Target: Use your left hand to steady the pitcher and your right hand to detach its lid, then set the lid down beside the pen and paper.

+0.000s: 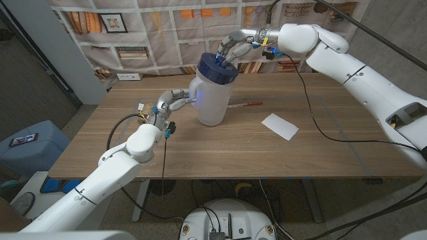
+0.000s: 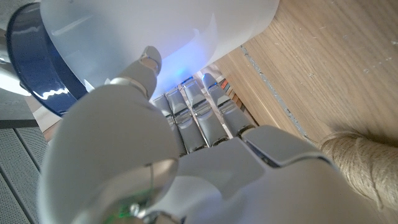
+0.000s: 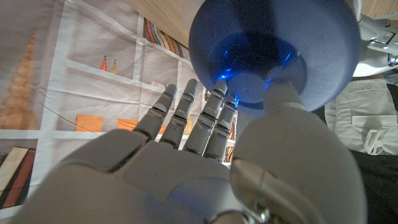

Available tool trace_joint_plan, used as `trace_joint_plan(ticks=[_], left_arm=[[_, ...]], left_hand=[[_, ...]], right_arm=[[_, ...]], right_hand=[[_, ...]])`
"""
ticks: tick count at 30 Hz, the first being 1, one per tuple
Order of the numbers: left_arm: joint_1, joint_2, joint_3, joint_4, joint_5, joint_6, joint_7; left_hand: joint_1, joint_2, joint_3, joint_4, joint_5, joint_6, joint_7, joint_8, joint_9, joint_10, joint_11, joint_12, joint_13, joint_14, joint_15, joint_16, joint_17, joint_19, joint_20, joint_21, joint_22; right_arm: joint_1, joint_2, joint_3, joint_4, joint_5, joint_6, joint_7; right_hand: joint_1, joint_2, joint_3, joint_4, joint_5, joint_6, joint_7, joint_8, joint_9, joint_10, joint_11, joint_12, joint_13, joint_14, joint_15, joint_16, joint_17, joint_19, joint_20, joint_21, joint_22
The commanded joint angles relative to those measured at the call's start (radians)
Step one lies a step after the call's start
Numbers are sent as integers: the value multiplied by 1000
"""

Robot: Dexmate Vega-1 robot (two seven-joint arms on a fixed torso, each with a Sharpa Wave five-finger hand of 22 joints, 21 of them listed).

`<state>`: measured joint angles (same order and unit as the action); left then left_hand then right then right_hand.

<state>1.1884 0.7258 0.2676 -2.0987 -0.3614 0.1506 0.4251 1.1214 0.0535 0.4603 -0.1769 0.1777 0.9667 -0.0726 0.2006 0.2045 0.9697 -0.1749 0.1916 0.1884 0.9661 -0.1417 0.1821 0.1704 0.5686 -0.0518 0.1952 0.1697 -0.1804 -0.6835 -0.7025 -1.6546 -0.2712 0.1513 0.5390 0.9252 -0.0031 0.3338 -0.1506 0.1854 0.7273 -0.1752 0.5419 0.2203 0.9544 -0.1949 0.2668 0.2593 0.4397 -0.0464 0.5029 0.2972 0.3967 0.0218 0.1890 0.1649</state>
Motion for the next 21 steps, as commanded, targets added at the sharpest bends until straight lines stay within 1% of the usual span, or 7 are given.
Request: trace_joint_plan(ticks=[1, 7, 21], left_arm=[[-3, -7, 5, 12, 0, -9, 3], [-6, -10, 8, 19, -1, -13, 1], [-14, -16, 14, 36, -3, -27, -4]], left_hand=[[4, 19, 6, 3, 7, 24, 22, 8, 2, 2, -2, 2, 5, 7, -93, 3, 5, 7, -148, 1, 2], [2, 20, 5, 4, 7, 27, 25, 9, 2, 0, -2, 2, 5, 7, -92, 3, 5, 8, -147, 1, 2], [-1, 20, 5, 5, 7, 24, 27, 8, 2, -2, -2, 2, 5, 3, -91, 1, 4, 8, -147, 1, 2]], right_arm=[[6, 2, 7, 2, 35, 1, 12], [7, 1, 10, -3, 37, 4, 4], [-5, -14, 42, -37, 66, -14, -19]], right_hand=[[-3, 110, -1, -3, 4, 67, -43, 18, 1, 39, -27, -4, 2, 7, -142, 2, 0, 6, 6, 1, 3], [-3, 111, -2, -3, 4, 67, -43, 18, 1, 39, -27, -5, 2, 7, -142, 2, 0, 3, 7, 0, 3], [-8, 111, -6, -2, 4, 66, -43, 17, -1, 38, -27, -9, 4, 7, -140, 2, 0, 4, 10, 0, 3]])
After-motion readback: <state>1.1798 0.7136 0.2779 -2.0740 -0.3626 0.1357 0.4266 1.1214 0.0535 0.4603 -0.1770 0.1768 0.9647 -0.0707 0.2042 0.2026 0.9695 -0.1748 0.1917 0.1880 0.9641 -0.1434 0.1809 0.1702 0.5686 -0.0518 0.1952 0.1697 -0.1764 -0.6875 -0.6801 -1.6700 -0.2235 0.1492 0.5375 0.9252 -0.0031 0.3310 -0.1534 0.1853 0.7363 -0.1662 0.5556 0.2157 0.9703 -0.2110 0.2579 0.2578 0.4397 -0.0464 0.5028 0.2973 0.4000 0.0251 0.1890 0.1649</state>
